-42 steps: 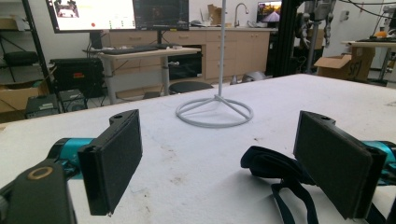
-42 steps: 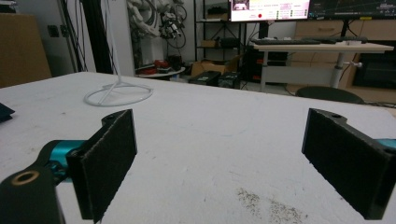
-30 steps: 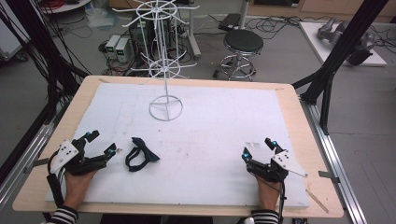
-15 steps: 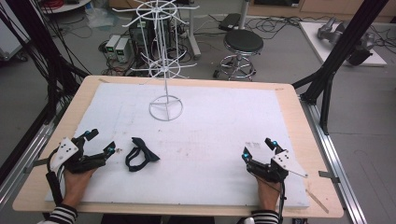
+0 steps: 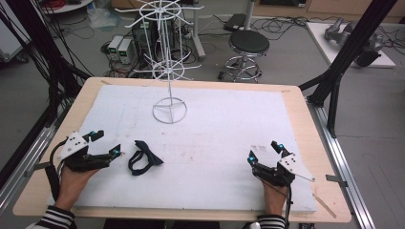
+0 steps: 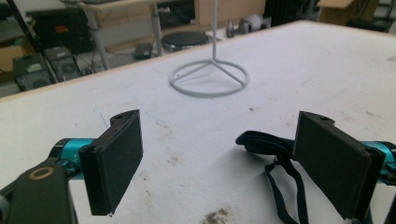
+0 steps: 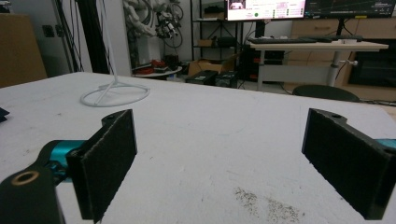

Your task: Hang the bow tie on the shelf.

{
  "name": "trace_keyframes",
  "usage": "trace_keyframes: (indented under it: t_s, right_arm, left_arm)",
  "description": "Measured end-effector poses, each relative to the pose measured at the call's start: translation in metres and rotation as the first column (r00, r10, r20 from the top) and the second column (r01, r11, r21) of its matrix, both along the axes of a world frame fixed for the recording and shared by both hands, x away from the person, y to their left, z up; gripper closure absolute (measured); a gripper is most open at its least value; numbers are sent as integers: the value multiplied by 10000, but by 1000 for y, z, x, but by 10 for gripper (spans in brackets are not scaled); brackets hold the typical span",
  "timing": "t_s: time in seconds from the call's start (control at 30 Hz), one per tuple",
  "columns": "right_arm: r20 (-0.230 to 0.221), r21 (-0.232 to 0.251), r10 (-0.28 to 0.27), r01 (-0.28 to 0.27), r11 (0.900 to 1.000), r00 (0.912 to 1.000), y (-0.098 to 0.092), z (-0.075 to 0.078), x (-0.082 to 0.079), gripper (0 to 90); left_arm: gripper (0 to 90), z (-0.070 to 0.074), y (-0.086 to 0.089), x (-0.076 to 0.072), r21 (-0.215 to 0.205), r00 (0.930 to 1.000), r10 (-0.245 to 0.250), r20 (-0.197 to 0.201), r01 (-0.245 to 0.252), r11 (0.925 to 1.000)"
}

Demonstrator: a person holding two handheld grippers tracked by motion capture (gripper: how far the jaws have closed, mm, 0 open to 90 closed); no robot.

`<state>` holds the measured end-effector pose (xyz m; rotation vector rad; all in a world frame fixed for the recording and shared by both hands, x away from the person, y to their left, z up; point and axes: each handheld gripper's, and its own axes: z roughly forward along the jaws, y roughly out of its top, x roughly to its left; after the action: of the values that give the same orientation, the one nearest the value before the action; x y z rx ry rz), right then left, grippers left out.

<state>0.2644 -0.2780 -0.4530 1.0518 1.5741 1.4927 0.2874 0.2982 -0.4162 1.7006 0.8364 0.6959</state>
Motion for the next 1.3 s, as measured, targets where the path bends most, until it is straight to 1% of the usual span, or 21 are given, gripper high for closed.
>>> trace_keyframes:
  t_s: [0.07, 0.13, 0.3, 0.33, 0.4, 0.47, 0.57, 0.6, 0.67, 0.77, 0.83, 0.87, 0.9, 0.93, 1.07, 1.1, 1.13, 1.17, 1.2, 1.23, 1.3]
  right_arm:
    - [3, 3, 4, -4, 10000, 10000, 0, 0, 0, 93]
    - [-40, 43, -7, 7, 10000, 10000, 0, 0, 0, 93]
    - [-46, 48, -20, 20, 10000, 10000, 0, 0, 0, 93]
    - [-41, 45, -13, 13, 10000, 10000, 0, 0, 0, 93]
    - [-43, 50, -12, 13, 10000, 10000, 0, 0, 0, 93]
    - [-8, 23, -4, 4, 10000, 10000, 0, 0, 0, 93]
    - [-29, 32, -16, 16, 10000, 10000, 0, 0, 0, 93]
    - [-29, 32, -16, 16, 10000, 10000, 0, 0, 0, 93]
    - [-41, 41, -26, 27, 10000, 10000, 0, 0, 0, 93]
    - [-40, 37, -30, 30, 10000, 10000, 0, 0, 0, 93]
    - [-42, 40, -47, 47, 10000, 10000, 0, 0, 0, 93]
    - [-42, 40, -47, 47, 10000, 10000, 0, 0, 0, 93]
    - [-46, 41, -55, 55, 10000, 10000, 0, 0, 0, 93]
    - [-45, 37, -55, 55, 10000, 10000, 0, 0, 0, 93]
    - [-43, 47, -59, 59, 10000, 10000, 0, 0, 0, 93]
    - [-44, 43, -62, 62, 10000, 10000, 0, 0, 0, 93]
    - [-44, 43, -62, 62, 10000, 10000, 0, 0, 0, 93]
    - [-45, 36, -55, 55, 10000, 10000, 0, 0, 0, 93]
    - [-39, 48, -58, 58, 10000, 10000, 0, 0, 0, 93]
    - [-39, 48, -58, 58, 10000, 10000, 0, 0, 0, 93]
    - [-41, 48, -58, 58, 10000, 10000, 0, 0, 0, 93]
  left_arm:
    - [163, 2, -2, 2, 113, 9999, -126, -102, 127, 9999]
    - [163, 5, -5, 4, 342, 9995, -214, -217, 221, 9992]
    - [165, 11, -15, 10, 859, 9943, -524, -929, 605, 9945]
    - [165, 12, -18, 11, 993, 9919, -550, -1149, 666, 9928]
    - [165, 13, -22, 15, 1305, 9840, -530, -1702, 758, 9885]
    - [165, 14, -26, 17, 1457, 9773, -601, -2030, 908, 9851]
    - [175, 14, -30, 19, 1819, 9706, -650, -2319, 1089, 9773]
    - [175, 13, -31, 20, 1845, 9686, -648, -2400, 1110, 9765]
    - [175, 12, -33, 22, 2054, 9623, -648, -2640, 1217, 9711]
    - [178, 9, -38, 24, 2200, 9517, -632, -3004, 1337, 9663]
    - [189, 8, -41, 25, 2397, 9463, -552, -3185, 1367, 9612]
    - [189, 7, -42, 25, 2420, 9425, -562, -3294, 1418, 9599]
    - [193, 7, -44, 27, 2541, 9366, -555, -3460, 1504, 9554]
    - [202, 7, -45, 27, 2547, 9331, -538, -3555, 1520, 9550]
    - [250, 5, -50, 31, 2742, 9136, -622, -4019, 1849, 9437]
    - [264, 5, -51, 31, 2730, 9050, -695, -4197, 1989, 9412]
    - [264, 4, -52, 32, 2757, 9004, -716, -4292, 2061, 9389]
    - [276, 4, -53, 33, 2795, 8914, -764, -4466, 2202, 9345]
    - [311, 3, -54, 34, 2816, 8776, -789, -4729, 2354, 9302]
    - [324, 3, -54, 34, 2816, 8776, -789, -4729, 2354, 9302]
    - [339, 3, -56, 36, 2879, 8624, -796, -5000, 2522, 9239]
